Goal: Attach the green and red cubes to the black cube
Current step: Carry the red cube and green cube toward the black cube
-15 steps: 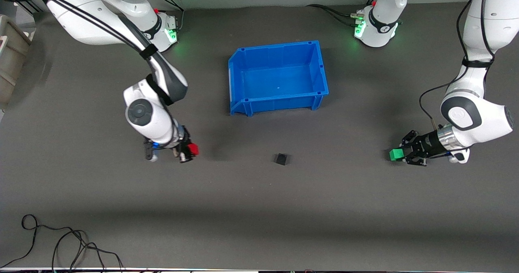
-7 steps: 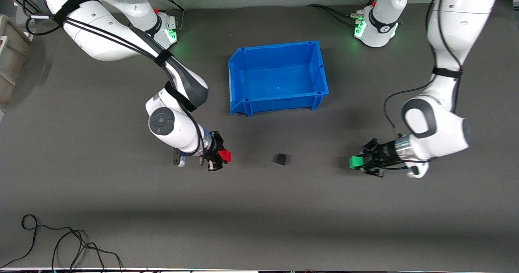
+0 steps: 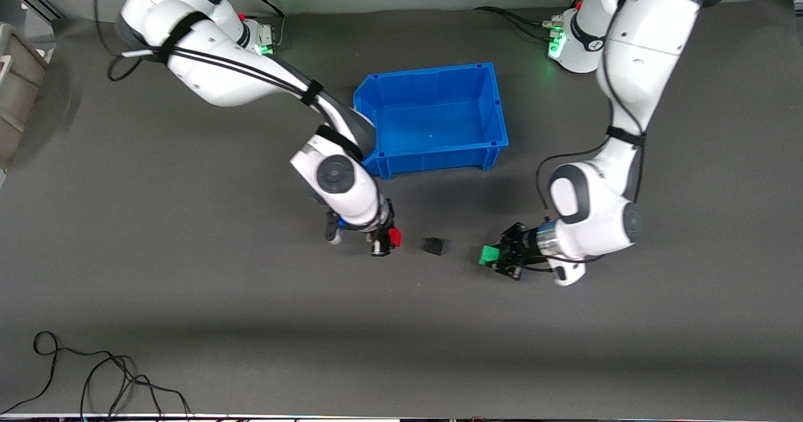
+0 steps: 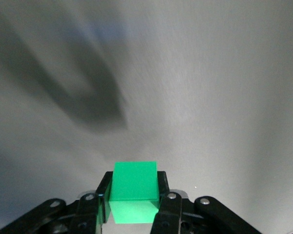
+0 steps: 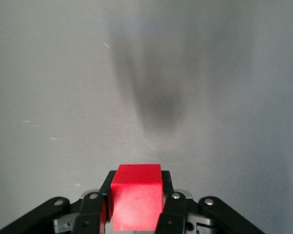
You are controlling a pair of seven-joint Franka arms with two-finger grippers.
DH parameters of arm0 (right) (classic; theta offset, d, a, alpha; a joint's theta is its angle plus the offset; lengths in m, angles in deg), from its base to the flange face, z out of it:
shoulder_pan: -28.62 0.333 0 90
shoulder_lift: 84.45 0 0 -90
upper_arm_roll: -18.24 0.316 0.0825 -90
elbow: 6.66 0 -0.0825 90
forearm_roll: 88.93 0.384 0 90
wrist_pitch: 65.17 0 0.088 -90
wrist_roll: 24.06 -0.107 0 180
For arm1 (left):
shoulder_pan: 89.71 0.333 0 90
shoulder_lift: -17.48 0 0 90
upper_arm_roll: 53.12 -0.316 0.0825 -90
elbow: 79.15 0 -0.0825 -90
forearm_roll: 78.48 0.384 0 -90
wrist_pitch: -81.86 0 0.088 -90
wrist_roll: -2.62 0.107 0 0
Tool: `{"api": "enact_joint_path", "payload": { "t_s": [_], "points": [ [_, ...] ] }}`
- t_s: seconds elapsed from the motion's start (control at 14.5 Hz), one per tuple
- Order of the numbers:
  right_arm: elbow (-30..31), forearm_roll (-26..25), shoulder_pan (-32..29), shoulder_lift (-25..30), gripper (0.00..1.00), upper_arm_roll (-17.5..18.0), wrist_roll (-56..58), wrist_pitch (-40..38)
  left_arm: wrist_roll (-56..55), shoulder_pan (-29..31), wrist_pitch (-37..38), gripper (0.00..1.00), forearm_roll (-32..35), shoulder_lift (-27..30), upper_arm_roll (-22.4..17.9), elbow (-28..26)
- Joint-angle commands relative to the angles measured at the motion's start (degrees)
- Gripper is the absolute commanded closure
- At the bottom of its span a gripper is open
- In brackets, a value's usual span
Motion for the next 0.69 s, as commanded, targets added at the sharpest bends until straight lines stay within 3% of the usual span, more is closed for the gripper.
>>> {"api": "enact_joint_path", "payload": {
  "t_s": [0.0,0.28,0.62],
  "points": [
    [-5.57,-2.28,2.43,-4.78,0.77,-0.75,-4.97,-1.58,-2.89,-3.64,-3.62,1.0,-0.6,-2.92,-1.04,2.47],
    [-10.3,-2.54,5.77,-9.35,0.77,-3.04,-8.05,-1.58,-5.09,-6.37,-4.78,1.0,-0.6,-3.98,-1.04,2.47],
    [-13.04,-2.28,6.57,-10.06,0.77,-3.13,-8.59,-1.5,-6.85,-8.48,-5.66,1.0,-0.6,-4.51,-1.04,2.47]
  ]
}}
